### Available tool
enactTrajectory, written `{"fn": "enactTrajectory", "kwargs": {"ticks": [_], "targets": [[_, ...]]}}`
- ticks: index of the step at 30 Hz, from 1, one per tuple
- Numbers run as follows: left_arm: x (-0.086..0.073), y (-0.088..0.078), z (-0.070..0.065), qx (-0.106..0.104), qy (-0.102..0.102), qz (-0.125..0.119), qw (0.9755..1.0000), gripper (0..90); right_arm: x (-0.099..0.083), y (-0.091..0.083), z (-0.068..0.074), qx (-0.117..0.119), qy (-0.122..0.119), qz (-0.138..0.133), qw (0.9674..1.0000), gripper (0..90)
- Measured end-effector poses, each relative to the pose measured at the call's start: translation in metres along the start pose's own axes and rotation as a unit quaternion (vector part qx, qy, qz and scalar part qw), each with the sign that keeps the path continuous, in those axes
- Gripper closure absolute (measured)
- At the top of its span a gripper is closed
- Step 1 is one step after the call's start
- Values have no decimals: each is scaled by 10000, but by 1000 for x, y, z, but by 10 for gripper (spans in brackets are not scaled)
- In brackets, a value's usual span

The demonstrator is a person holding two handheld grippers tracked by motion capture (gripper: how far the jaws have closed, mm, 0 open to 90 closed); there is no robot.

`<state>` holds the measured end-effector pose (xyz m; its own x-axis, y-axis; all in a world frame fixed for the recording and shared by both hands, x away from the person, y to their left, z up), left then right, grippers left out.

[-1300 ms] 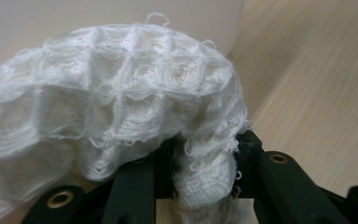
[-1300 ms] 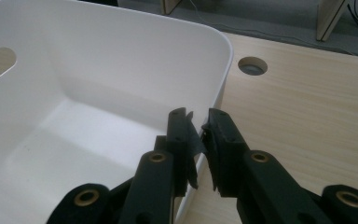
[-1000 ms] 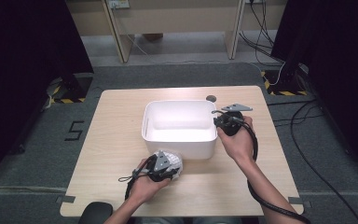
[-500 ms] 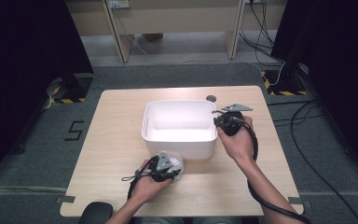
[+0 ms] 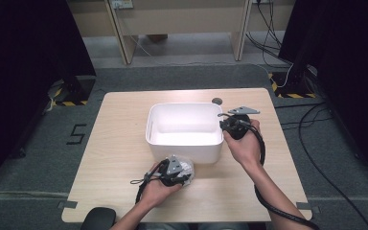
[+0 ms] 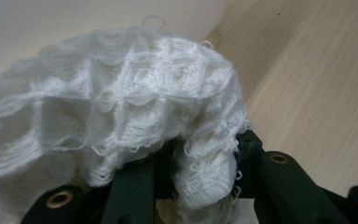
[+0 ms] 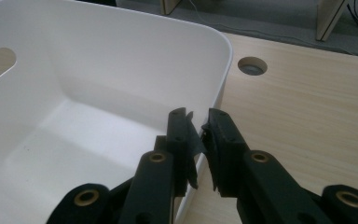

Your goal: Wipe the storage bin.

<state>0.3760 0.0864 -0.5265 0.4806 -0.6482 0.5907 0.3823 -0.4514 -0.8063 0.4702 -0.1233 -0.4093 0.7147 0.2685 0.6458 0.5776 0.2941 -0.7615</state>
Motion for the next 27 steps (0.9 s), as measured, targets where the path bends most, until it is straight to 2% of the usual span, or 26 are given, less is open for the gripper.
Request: {"fn": "enactTrajectory", "kwargs": {"ticks": [15,27], "targets": [[9,-6,-4,-18,-20,-178,9998,674,0,0,0,-10,-2,-14,10000,800],[25,-25,-6,29,100,-388,9992,674,0,0,0,-38,-38,-16,10000,800]]}}
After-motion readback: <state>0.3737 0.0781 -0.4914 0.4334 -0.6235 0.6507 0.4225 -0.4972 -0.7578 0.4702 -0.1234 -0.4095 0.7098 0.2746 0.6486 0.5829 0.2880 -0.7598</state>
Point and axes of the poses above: each handheld gripper's, and its own axes: y roughly forward along the jaws, x roughly out of its top, z roughly to its left, the point moved 4 cm from there along y, roughly forward along the jaws, and after that the axes turned 13 degrees about z, right-handed, at the moved point
